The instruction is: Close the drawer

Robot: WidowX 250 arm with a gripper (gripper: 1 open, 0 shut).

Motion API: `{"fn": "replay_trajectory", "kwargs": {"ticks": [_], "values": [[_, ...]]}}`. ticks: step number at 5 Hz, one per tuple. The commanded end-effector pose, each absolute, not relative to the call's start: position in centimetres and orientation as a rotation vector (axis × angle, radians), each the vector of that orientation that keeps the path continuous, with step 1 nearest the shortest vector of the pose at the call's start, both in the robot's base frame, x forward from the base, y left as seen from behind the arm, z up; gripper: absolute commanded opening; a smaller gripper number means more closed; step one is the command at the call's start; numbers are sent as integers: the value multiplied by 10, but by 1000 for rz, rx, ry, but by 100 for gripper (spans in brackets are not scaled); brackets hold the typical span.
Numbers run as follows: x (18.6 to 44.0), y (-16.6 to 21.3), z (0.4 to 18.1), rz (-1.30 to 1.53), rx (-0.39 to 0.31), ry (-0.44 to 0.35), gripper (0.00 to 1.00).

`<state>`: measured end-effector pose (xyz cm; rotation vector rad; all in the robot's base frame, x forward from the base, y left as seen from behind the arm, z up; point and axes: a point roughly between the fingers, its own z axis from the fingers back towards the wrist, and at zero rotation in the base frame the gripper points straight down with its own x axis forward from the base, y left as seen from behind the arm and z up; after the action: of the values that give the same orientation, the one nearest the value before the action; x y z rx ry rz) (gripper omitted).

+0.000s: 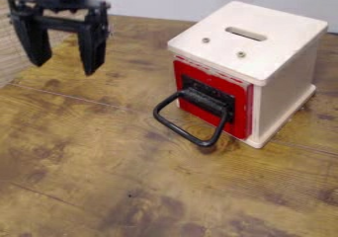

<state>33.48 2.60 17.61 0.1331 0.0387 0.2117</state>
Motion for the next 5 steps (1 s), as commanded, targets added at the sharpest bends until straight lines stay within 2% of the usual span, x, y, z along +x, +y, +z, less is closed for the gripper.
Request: {"fn": "replay_trajectory", "kwargs": {"ticks": [1,2,4,5], "values": [[332,27,199,287,175,-78,100],[335,24,202,333,184,-99,100],[360,47,206,311,160,-180,100],[369,58,203,325,162,-202,100]]}}
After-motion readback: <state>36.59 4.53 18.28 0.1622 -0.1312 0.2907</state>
